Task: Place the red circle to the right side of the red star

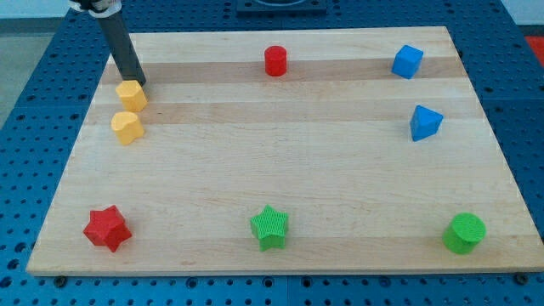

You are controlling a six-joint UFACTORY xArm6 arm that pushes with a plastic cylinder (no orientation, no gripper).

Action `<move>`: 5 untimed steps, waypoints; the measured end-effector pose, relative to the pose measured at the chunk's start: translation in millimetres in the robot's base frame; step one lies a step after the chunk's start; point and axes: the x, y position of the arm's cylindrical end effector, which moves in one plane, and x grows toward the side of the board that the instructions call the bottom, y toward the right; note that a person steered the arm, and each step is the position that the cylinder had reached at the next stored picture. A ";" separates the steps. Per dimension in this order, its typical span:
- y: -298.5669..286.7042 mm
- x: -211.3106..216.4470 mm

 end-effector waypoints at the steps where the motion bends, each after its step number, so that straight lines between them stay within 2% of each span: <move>1: -0.2 25.5; 3: 3.8 21.4; 5: 92.8 -74.3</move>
